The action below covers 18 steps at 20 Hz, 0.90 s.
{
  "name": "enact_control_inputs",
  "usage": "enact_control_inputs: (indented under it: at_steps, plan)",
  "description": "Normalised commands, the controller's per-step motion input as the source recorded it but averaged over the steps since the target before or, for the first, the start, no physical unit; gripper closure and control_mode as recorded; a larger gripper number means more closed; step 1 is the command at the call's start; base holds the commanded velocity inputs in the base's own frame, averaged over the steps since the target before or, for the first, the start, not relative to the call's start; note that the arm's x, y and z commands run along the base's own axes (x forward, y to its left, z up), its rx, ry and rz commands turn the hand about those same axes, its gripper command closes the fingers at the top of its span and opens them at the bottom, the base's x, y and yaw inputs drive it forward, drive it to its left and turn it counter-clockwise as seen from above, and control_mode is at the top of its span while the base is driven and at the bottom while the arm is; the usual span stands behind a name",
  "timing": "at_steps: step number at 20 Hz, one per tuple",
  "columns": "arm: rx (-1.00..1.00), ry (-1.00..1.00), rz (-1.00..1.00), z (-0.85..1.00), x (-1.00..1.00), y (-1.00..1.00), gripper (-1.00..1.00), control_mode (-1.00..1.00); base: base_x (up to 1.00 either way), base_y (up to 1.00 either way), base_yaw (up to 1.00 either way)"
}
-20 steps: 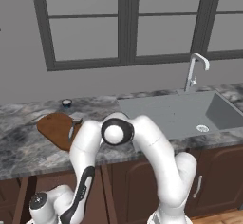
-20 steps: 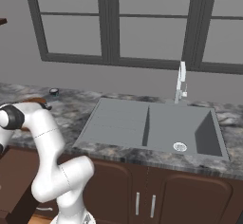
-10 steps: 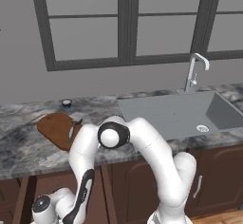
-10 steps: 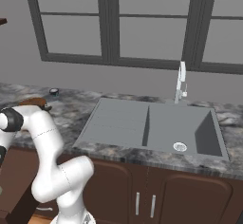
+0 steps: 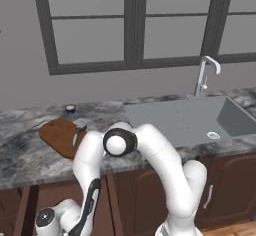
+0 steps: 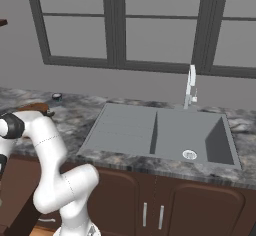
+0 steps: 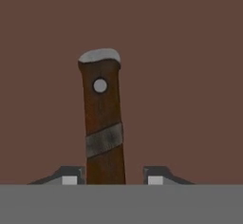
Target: Open the drawer on the left and place the cutting tools on the cutting board.
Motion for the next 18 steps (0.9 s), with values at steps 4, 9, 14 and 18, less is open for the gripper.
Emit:
enact_control_inputs:
  at_steps: [4, 9, 14, 18]
  plan:
    - [0.03, -0.02, -0.04, 0.52, 0.00, 0.00, 1.00, -1.00, 0.00, 0.00, 0.00]
    - [0.11, -0.12, -0.15, 1.00, 0.05, 0.00, 1.00, -1.00, 0.00, 0.00, 0.00]
    - [0.14, -0.10, -0.17, 1.00, 0.26, -0.11, 1.00, -1.00, 0.00, 0.00, 0.00]
    - [0.10, -0.11, -0.17, 1.00, 0.65, -0.29, 1.00, -1.00, 0.00, 0.00, 0.00]
